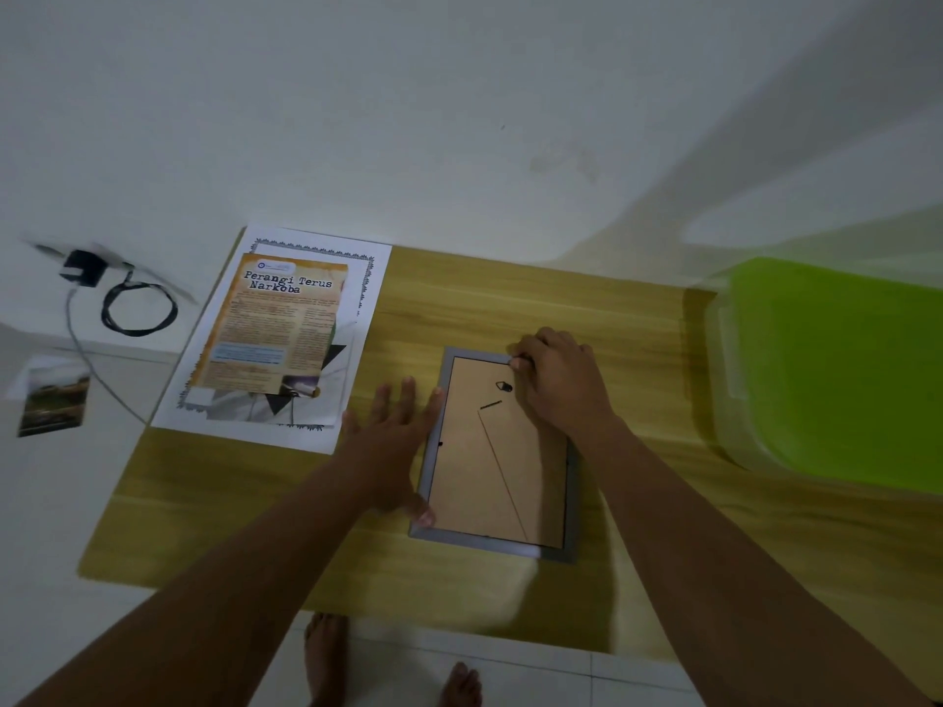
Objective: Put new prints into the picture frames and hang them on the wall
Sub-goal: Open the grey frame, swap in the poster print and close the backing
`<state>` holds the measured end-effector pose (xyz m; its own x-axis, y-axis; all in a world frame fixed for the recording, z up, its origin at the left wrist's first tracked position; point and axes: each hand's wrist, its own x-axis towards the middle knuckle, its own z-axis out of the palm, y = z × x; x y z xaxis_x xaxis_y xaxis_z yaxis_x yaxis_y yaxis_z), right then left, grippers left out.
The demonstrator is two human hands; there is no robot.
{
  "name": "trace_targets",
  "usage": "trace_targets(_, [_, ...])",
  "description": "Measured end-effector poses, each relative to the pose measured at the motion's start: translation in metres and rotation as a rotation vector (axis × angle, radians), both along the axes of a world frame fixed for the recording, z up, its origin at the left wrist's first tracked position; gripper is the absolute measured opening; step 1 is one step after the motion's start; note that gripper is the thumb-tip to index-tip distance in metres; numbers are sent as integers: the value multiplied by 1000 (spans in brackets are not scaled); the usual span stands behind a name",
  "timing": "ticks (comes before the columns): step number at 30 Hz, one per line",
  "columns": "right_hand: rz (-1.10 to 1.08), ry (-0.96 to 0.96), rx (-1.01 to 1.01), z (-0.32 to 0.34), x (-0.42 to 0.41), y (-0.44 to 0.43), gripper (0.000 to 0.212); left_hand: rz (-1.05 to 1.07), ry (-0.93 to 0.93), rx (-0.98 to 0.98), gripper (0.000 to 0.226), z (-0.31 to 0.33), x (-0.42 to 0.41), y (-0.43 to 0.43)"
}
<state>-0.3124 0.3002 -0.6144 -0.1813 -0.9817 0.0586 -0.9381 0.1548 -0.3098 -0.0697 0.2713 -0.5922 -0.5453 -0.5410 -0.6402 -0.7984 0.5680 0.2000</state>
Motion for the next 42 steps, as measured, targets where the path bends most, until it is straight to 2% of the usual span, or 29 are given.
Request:
trace_targets(5, [-4, 24, 68, 6, 5, 7, 28, -3, 15, -18, 148, -1, 1, -1])
trace_targets(11, [121, -20, 160, 11, 49, 49, 65, -28, 29, -91, 150, 2, 4, -1])
trace_targets(13, [107, -30, 241, 5, 60, 56, 74, -35, 27, -113, 152, 0, 5, -3])
trace_targets(17, [21, -37, 223, -2, 71, 55, 83, -49, 9, -112, 153, -3, 7, -7])
trace_targets(23, [-88, -70, 140, -10, 79, 51, 74, -71, -2, -121, 154, -4, 7, -9])
trace_targets(42, [-142, -64, 124, -4, 80, 47, 79, -56, 15, -124, 154, -7, 8, -9])
